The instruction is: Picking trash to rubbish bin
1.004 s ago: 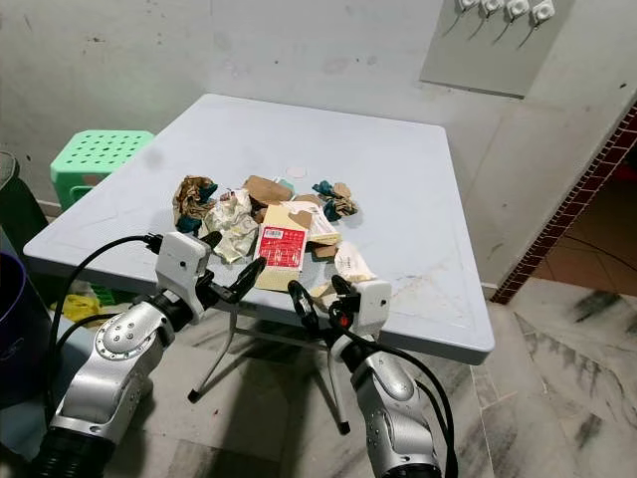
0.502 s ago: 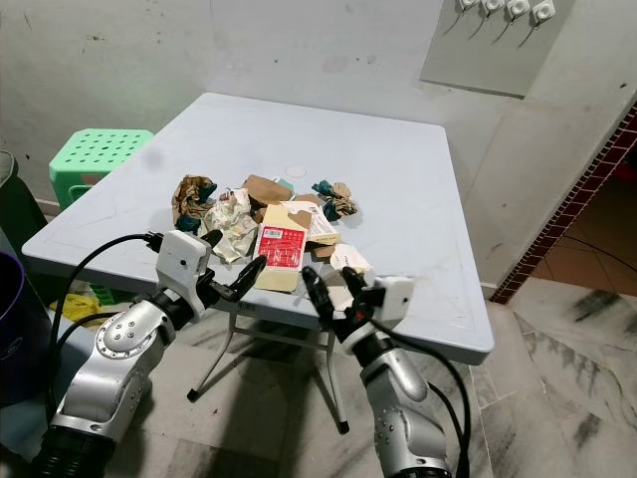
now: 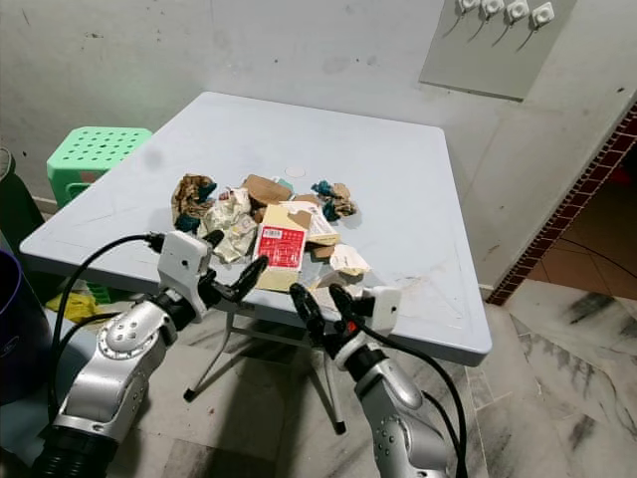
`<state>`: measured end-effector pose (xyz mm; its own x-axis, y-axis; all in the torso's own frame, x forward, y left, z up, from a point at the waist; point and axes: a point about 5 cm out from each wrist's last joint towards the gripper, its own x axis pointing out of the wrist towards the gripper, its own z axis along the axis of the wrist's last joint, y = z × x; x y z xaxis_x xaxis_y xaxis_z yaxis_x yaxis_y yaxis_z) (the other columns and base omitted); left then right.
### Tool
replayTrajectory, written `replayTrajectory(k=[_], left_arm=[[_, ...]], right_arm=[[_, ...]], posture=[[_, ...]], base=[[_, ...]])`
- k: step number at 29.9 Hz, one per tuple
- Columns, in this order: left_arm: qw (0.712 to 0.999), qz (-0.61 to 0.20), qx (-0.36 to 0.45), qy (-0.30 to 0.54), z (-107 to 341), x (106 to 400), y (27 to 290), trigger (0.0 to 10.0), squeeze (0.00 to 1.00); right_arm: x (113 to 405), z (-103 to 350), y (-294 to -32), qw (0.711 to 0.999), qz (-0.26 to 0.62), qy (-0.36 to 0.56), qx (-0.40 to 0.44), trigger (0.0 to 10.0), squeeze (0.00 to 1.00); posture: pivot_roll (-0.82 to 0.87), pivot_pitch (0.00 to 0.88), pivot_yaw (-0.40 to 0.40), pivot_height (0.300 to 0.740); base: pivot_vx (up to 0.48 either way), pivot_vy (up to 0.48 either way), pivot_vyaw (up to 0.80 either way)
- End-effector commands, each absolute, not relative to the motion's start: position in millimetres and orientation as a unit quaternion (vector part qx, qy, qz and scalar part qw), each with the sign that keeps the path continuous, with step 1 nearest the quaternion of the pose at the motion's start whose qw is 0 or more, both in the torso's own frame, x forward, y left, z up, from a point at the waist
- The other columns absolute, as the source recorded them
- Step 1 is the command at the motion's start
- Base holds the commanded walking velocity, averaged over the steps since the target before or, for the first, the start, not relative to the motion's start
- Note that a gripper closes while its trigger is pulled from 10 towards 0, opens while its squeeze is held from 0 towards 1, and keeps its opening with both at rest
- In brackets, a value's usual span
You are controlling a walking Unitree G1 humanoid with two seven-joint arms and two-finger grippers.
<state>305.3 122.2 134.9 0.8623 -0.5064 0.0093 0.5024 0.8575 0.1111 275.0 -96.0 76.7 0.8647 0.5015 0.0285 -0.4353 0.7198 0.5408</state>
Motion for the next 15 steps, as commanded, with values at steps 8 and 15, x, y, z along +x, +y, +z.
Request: replayTrajectory(k=[8,15], left_arm=[[0.964,-0.258,0.059,-0.031,142,310,124,10.0,0.0],[0.965,-0.254,0.058,-0.031,142,309,124,10.0,0.0]], right_arm=[[295,74,-87,0.944,0.201,0.097,0.243,10.0,0.0],[308,81,-83,0.949,0.178,0.085,0.245,10.0,0.0]], posture=[[0.02,0.0,-0.093,0.74],[0.03,0.0,-0.095,0.74]], base=[[0.0,0.0,0.0],[0.0,0.0,0.0]])
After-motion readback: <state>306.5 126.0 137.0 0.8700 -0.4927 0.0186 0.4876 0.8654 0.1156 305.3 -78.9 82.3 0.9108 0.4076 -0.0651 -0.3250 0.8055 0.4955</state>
